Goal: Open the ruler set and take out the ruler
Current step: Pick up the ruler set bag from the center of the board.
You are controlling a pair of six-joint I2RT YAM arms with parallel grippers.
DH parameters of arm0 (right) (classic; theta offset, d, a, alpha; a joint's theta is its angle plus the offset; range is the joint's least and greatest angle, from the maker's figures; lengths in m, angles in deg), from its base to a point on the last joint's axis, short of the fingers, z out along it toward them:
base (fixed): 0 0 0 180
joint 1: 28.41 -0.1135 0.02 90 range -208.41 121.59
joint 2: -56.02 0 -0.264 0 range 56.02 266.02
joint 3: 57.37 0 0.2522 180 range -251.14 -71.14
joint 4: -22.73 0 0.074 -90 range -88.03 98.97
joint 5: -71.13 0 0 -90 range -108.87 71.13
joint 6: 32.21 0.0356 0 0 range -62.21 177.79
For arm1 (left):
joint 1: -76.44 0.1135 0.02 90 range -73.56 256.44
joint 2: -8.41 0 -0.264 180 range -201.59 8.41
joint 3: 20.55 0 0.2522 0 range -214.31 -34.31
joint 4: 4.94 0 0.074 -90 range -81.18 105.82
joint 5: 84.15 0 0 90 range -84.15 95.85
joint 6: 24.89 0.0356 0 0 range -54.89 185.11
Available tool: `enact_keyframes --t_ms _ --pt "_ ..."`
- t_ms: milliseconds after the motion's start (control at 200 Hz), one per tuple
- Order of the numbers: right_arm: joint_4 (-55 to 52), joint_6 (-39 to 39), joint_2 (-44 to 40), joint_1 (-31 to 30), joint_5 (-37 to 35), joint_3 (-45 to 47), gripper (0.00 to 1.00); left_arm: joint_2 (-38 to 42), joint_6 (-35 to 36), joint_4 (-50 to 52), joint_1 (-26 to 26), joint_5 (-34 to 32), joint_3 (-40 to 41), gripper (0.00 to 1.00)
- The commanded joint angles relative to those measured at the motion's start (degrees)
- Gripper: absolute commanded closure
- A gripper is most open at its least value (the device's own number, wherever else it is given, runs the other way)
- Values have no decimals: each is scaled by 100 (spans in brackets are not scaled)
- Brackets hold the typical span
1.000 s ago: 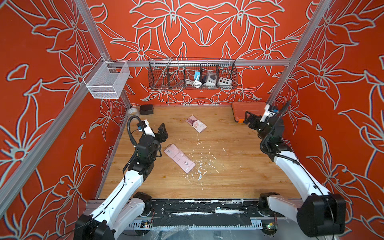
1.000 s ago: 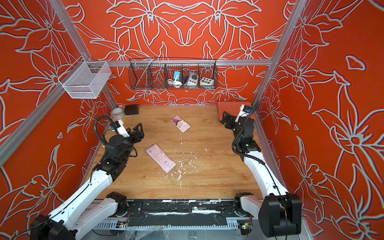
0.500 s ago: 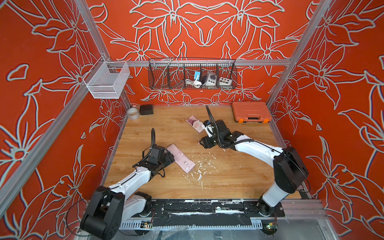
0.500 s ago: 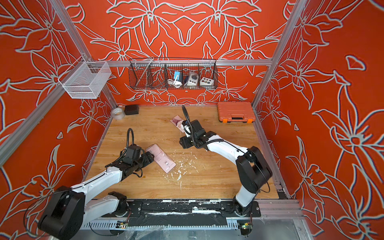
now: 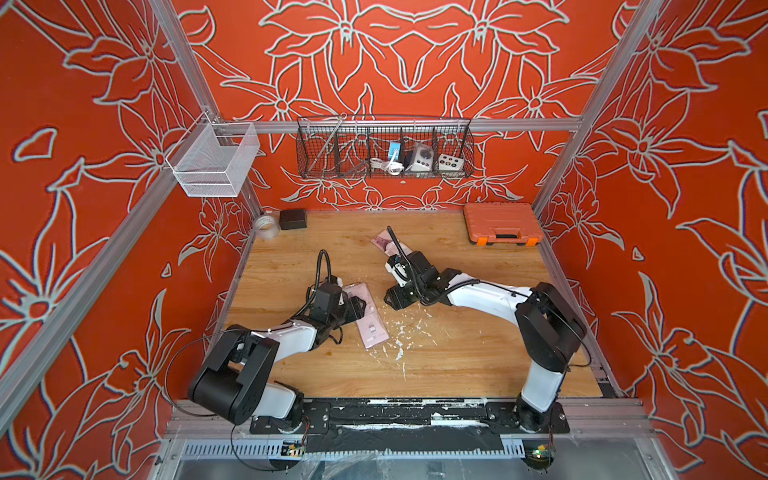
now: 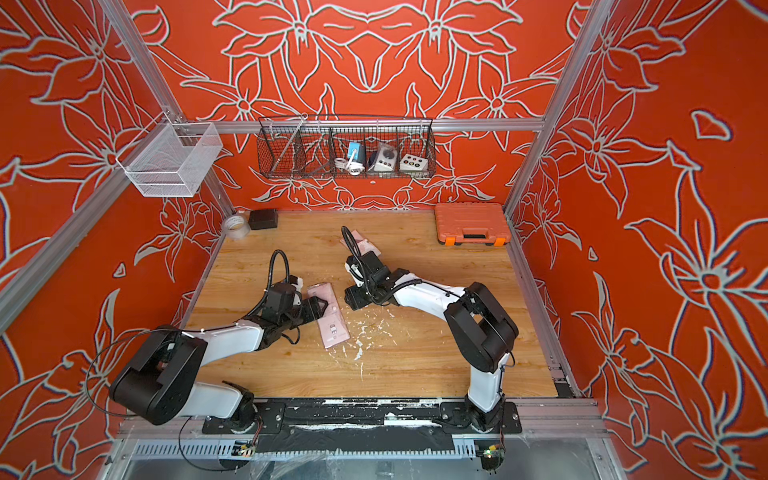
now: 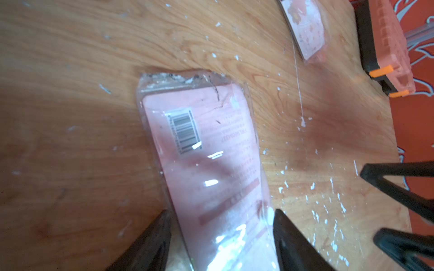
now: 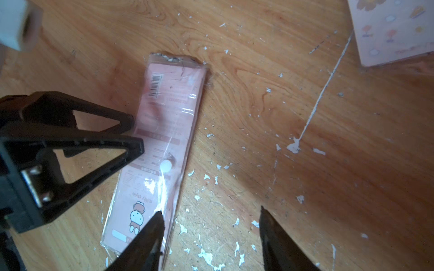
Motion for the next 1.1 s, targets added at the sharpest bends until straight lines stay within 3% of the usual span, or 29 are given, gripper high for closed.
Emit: enact_keyframes --t_ms 0,110,195,450,636,776,906,1096 --pt "-150 94 190 -343 -567 34 34 305 -57 -107 -71 -55 440 33" --pt "-346 247 381 -637 -1110 -121 32 642 19 497 -72 -209 522 32" --pt "-488 365 583 -861 -1431 -332 30 722 1 384 -68 -253 753 32" --pt "-978 424 1313 -1229 -1904 -1061 32 163 -173 -60 -70 -134 950 33" --pt "-1288 623 1592 -1198 -2326 -1300 79 47 -232 -79 -72 -134 913 33" --pt "-1151 730 1425 -1042 -2157 -1124 100 453 -268 205 -70 -332 945 31" --pt "-626 788 1037 -772 -1304 -682 100 972 -230 295 -59 -368 1006 25" --pt "700 829 274 -384 617 93 100 1404 -84 -271 -49 387 1012 16"
